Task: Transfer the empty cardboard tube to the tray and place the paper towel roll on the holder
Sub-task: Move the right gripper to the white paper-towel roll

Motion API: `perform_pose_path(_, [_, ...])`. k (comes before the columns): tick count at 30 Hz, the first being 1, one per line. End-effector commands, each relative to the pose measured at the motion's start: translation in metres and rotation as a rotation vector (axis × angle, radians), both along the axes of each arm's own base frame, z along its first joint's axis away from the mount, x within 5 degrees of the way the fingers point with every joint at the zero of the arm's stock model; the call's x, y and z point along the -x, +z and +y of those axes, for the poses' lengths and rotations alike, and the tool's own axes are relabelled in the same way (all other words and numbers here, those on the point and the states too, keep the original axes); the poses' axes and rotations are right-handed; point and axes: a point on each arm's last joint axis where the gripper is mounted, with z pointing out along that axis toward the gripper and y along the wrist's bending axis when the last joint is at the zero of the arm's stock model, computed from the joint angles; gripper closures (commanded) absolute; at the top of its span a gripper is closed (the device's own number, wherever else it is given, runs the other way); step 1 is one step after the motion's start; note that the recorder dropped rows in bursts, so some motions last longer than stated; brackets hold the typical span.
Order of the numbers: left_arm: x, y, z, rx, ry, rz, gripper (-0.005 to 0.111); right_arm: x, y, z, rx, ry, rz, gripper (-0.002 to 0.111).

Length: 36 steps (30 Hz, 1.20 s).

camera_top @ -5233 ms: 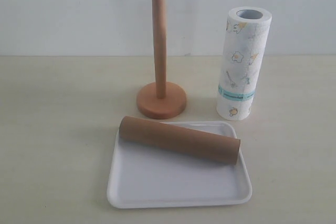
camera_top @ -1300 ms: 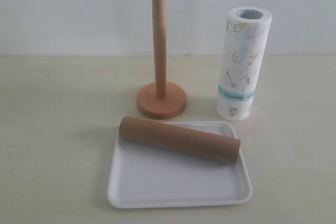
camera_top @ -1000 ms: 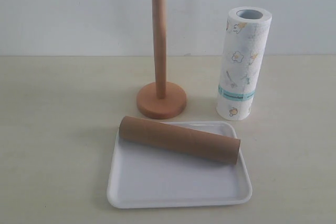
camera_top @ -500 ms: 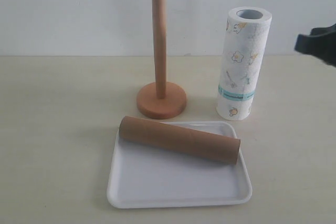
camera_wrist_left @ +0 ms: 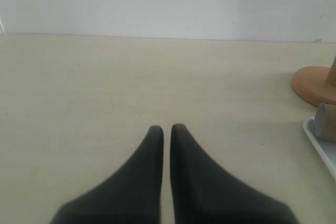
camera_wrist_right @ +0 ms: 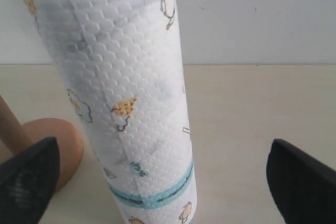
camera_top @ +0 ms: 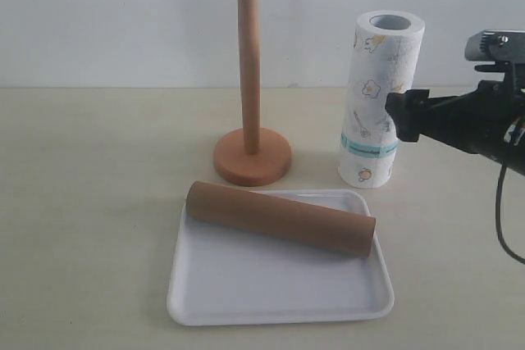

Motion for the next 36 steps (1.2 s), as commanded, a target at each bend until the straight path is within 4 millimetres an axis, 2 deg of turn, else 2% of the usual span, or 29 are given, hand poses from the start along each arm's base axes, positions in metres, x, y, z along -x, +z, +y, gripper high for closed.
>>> perform_pose_path(1, [0.0, -0.001, -0.001, 0.005, -0.007, -0.002, 0.102, -0.005, -0.002, 0.006, 0.009, 0.056, -0.071, 0.005])
perform_pose_path(10, [0.0, -0.001, -0.001, 0.005, -0.007, -0.002, 0.102, -0.006, -0.001, 0.009, 0.038, 0.1, -0.112, 0.005])
perform_pose_path(24, [0.0, -0.001, -0.001, 0.005, -0.007, -0.002, 0.102, -0.012, 0.011, 0.011, 0.02, 0.109, -0.187, 0.005])
perform_pose_path(36, [0.0, -0.001, -0.001, 0.005, -0.007, -0.002, 0.102, -0.014, 0.013, 0.012, 0.002, 0.107, -0.191, 0.005])
